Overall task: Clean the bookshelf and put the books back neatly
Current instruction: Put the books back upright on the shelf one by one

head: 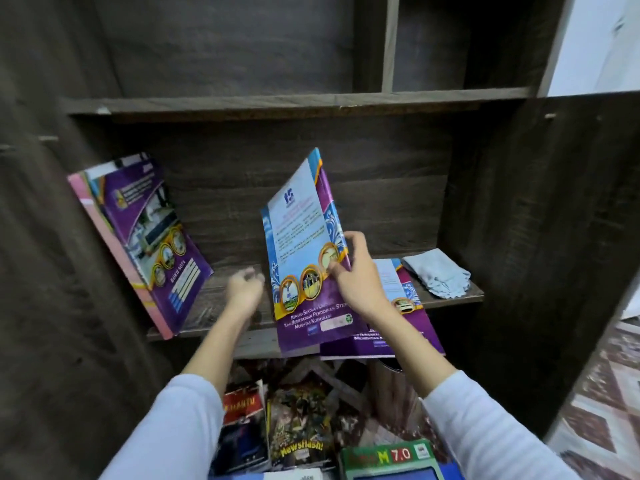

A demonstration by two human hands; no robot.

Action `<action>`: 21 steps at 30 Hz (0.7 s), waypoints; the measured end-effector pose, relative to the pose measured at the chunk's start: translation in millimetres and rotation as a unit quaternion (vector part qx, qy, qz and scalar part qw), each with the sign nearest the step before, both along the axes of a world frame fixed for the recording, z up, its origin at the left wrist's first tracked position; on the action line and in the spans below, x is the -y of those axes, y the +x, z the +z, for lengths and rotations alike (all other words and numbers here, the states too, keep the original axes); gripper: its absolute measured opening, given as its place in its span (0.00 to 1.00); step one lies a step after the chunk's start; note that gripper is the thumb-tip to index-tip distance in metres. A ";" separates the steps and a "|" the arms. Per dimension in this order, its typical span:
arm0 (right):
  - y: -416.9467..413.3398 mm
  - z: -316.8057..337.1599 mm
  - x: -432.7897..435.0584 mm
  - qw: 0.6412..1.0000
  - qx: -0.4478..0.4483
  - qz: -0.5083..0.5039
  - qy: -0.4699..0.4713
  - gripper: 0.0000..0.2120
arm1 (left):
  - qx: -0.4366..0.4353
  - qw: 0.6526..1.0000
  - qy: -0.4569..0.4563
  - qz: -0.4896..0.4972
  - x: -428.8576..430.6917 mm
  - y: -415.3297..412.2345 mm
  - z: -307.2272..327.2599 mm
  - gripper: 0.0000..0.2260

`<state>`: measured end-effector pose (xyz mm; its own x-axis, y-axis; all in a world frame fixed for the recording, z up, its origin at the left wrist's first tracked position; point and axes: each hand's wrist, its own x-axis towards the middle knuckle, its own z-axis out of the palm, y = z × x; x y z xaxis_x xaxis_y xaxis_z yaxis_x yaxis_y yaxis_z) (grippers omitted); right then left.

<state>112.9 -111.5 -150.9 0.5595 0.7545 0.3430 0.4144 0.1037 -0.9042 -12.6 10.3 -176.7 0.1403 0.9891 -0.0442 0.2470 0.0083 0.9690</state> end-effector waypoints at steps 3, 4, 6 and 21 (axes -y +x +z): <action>-34.4 2.5 -14.0 0.997 0.070 -0.030 0.014 0.18 | 0.081 0.988 0.130 0.032 -12.3 -13.7 56.3 0.18; -45.0 1.6 -17.4 0.995 0.086 -0.038 0.022 0.18 | 0.111 0.982 0.150 0.027 -16.0 -16.0 72.8 0.20; -69.3 -1.4 -29.3 0.992 0.109 -0.050 0.032 0.19 | 0.142 0.975 0.171 0.011 -22.9 -27.2 100.0 0.26; -188.0 -34.9 -100.4 0.981 0.181 0.033 0.059 0.23 | -0.174 0.920 0.350 -0.001 -43.7 -117.3 124.5 0.50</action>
<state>-75.1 -11.2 -185.8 0.3363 0.7278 0.5976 0.6945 0.2369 -0.6794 -129.9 54.1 -52.2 0.2399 0.7918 0.5617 0.5425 -0.5892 0.5989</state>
